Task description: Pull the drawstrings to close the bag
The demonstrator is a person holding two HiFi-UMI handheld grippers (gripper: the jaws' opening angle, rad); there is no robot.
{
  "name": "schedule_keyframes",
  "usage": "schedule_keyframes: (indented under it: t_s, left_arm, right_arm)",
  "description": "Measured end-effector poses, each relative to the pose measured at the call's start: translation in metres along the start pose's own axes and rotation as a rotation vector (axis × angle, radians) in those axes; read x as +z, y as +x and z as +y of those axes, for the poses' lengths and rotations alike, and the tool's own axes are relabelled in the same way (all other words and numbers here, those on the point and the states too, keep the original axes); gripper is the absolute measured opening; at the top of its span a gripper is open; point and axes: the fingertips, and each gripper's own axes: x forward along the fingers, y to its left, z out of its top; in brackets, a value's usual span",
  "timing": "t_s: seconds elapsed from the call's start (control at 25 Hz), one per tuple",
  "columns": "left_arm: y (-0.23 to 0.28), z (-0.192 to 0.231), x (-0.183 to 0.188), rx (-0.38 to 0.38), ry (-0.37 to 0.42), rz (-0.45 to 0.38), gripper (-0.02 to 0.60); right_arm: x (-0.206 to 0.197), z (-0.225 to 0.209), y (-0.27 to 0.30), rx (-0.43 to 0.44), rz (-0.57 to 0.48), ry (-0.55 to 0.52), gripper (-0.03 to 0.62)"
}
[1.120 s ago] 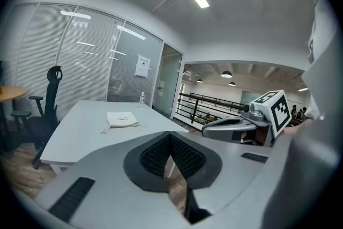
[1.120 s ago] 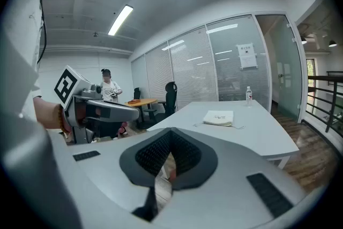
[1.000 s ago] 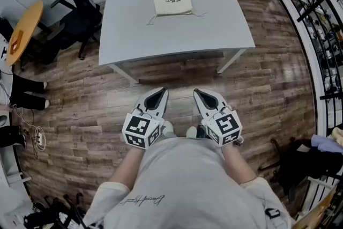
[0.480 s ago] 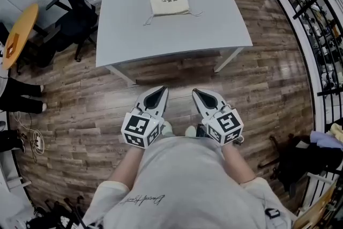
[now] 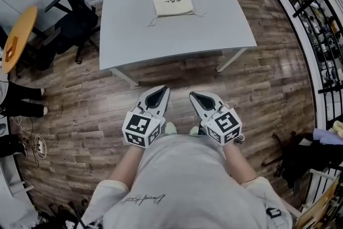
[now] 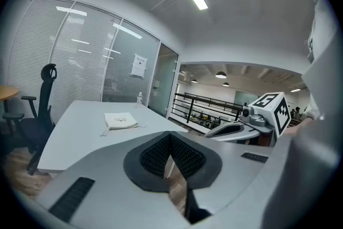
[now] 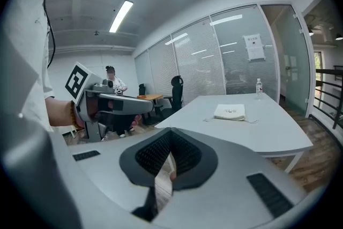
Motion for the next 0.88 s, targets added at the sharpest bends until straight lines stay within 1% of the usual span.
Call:
schedule_keyframes:
  t_s: [0.16, 0.28, 0.48, 0.6, 0.88]
  left_arm:
    - [-0.006, 0.008, 0.004, -0.043, 0.013, -0.013, 0.011]
    - [-0.011, 0.021, 0.001, -0.044, 0.025, 0.0, 0.011]
    - [-0.013, 0.028, 0.001, -0.06, 0.003, -0.015, 0.011]
    - [-0.012, 0.031, 0.003, -0.065, 0.011, -0.026, 0.011]
    - [-0.001, 0.04, 0.003, -0.064, -0.018, -0.036, 0.011]
  right_arm:
    - [0.007, 0.002, 0.013, -0.029, -0.011, -0.015, 0.021]
    - [0.015, 0.006, 0.02, -0.048, -0.018, -0.029, 0.021]
    - [0.017, 0.011, 0.022, -0.06, -0.017, -0.045, 0.021]
    - [0.02, 0.013, 0.025, -0.051, -0.023, -0.052, 0.021]
    - [0.026, 0.004, 0.034, -0.012, -0.055, -0.063, 0.021]
